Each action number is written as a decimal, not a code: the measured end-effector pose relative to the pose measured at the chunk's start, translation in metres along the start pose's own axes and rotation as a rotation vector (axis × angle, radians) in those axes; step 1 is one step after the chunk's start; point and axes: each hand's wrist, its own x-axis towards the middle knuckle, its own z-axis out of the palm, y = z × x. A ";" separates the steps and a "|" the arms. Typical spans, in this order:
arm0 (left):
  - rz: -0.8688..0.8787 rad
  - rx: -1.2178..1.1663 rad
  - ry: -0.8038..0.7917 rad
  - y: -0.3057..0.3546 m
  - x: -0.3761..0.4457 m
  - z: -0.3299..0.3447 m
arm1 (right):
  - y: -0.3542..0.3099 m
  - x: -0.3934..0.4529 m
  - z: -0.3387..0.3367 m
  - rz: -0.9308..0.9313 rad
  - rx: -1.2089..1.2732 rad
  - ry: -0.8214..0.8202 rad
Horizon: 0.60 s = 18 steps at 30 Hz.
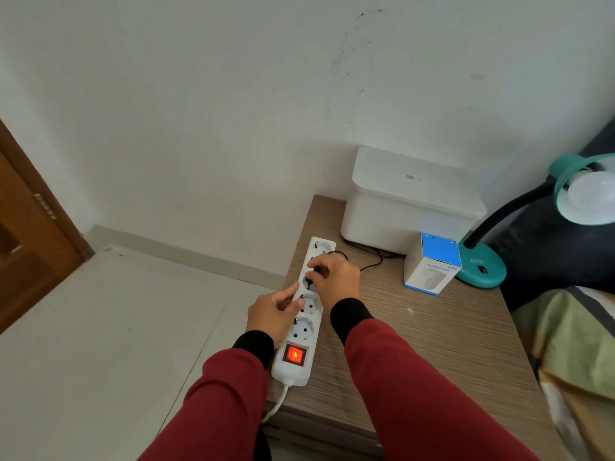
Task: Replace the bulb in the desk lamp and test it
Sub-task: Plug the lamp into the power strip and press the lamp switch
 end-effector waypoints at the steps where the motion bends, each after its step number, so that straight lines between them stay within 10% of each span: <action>1: 0.001 0.002 0.003 -0.001 0.000 0.000 | 0.001 -0.001 0.000 0.011 0.003 -0.016; 18: 0.009 -0.002 0.002 -0.003 0.002 0.000 | 0.009 0.000 -0.009 0.086 -0.014 -0.152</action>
